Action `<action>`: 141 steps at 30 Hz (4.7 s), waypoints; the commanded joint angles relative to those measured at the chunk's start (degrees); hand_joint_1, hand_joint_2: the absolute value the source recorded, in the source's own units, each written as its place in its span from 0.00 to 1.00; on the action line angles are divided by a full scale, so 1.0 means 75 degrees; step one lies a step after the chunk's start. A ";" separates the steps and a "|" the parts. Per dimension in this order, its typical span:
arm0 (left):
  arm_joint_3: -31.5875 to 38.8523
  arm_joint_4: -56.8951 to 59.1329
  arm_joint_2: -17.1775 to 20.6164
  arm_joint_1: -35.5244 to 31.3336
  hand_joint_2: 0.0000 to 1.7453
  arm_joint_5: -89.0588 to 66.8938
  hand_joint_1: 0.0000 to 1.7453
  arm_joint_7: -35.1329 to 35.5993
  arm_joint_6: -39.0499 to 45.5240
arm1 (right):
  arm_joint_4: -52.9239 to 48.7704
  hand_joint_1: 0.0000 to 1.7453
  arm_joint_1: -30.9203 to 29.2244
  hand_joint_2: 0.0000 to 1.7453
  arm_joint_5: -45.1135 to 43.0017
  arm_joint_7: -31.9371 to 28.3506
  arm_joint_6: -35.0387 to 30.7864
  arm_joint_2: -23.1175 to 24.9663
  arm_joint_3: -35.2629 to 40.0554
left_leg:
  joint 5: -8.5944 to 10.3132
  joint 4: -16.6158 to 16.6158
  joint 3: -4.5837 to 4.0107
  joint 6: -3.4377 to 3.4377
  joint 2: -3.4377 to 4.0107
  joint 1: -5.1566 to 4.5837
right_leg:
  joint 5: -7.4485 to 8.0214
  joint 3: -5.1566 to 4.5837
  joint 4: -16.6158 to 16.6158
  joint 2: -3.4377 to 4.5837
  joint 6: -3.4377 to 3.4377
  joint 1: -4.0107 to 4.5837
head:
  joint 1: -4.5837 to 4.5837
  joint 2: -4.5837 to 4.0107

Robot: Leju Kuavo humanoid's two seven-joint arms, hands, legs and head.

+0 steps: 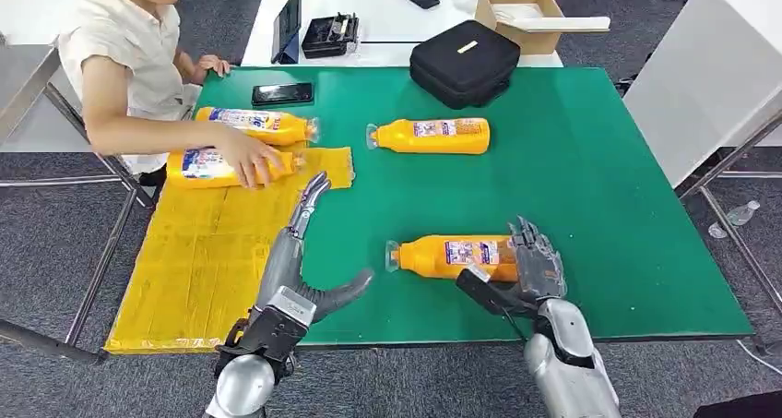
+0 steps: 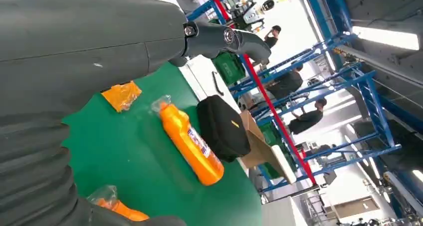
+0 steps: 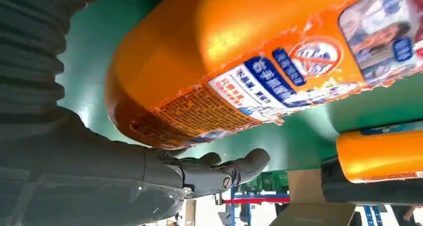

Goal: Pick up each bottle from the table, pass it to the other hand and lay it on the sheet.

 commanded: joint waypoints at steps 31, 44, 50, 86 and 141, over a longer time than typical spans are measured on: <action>-0.0220 0.0767 -0.0356 -0.0405 1.00 0.0278 0.00 -0.0210 -0.0074 | 0.1975 1.00 -0.0171 1.00 -0.2718 -0.0920 0.1751 -0.1084 0.0544 | -0.0008 -0.0008 0.0092 0.0008 -0.0040 0.0011 | -0.0005 0.0037 -0.0039 -0.0051 -0.0033 0.0017 | 0.0000 0.0000; -0.0178 0.0519 -0.0385 -0.0190 1.00 0.0433 0.00 -0.0114 -0.0145 | 0.0405 1.00 0.0850 1.00 -0.3816 -0.0988 0.1802 -0.1120 0.0532 | -0.0033 -0.0001 0.0158 0.0009 -0.0025 0.0012 | -0.0022 0.0093 -0.0036 -0.0026 -0.0026 0.0023 | 0.0000 0.0000; -0.0112 0.0825 -0.0475 -0.0214 1.00 0.1064 0.00 0.0143 -0.0306 | -0.0387 1.00 0.1069 1.00 -0.4374 -0.1503 0.1742 -0.0878 0.0667 | -0.0030 -0.0006 0.0155 0.0007 -0.0020 0.0012 | -0.0019 0.0087 -0.0039 -0.0030 -0.0035 0.0024 | 0.0000 0.0000; 0.0309 0.1586 -0.0475 0.0240 1.00 0.4476 0.00 0.0984 -0.1086 | -0.2647 1.00 0.0103 1.00 -0.4349 -0.1963 0.0964 0.1051 0.2167 | -0.0020 0.0002 0.0025 0.0005 0.0019 0.0006 | -0.0008 0.0032 -0.0001 0.0012 -0.0023 0.0012 | 0.0000 0.0000; -0.0311 0.2089 -0.0475 -0.1071 1.00 0.6484 1.00 0.0088 -0.1205 | -0.0419 1.00 -0.0648 1.00 -0.4826 -0.2495 0.1322 0.1776 0.3203 | -0.0014 0.0002 0.0023 0.0002 0.0007 0.0010 | -0.0008 0.0031 -0.0002 -0.0002 -0.0028 0.0015 | 0.0003 0.0000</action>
